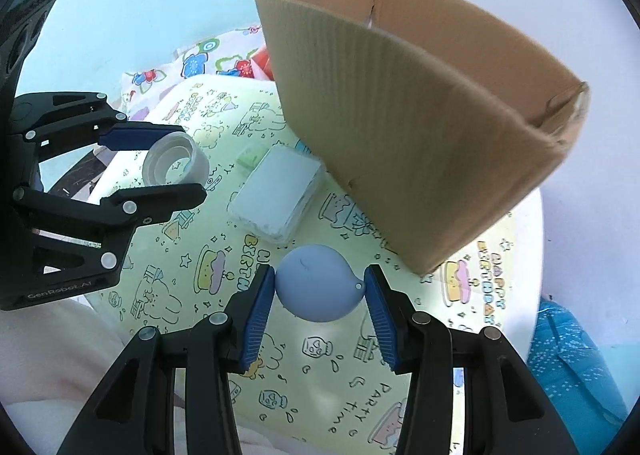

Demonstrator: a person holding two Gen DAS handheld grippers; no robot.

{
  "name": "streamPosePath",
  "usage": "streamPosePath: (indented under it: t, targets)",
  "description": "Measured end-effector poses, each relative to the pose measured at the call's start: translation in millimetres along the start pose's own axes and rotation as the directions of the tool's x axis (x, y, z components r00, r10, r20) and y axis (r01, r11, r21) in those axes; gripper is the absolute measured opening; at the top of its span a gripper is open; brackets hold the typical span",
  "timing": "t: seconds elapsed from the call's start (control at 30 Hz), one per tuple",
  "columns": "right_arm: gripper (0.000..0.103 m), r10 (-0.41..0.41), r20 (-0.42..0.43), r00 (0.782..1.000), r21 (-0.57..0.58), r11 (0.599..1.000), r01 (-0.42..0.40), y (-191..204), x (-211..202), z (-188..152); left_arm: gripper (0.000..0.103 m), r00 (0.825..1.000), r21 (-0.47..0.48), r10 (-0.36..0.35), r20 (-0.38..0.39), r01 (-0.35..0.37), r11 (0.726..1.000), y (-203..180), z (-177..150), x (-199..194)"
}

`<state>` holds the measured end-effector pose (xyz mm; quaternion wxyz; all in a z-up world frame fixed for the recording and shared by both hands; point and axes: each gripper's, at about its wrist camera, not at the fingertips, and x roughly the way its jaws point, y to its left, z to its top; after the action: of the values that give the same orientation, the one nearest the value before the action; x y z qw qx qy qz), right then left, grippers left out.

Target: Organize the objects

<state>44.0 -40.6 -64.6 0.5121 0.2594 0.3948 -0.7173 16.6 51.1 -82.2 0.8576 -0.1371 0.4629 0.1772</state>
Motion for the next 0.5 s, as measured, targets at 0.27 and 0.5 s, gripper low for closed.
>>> streamPosePath:
  t: [0.27, 0.5]
  targets:
    - [0.050, -0.011, 0.028, 1.000, -0.016, 1.000, 0.012, -2.7, -24.5, 1.3, 0.042, 0.999, -0.010, 0.049, -0.001, -0.049, 0.999, -14.1, 11.2, -11.1]
    - [0.050, -0.024, 0.053, 0.998, -0.023, 0.999, 0.026, -4.7, -43.5, 0.3, 0.042, 0.998, -0.005, 0.060, 0.034, -0.060, 0.998, -23.5, 20.7, -30.5]
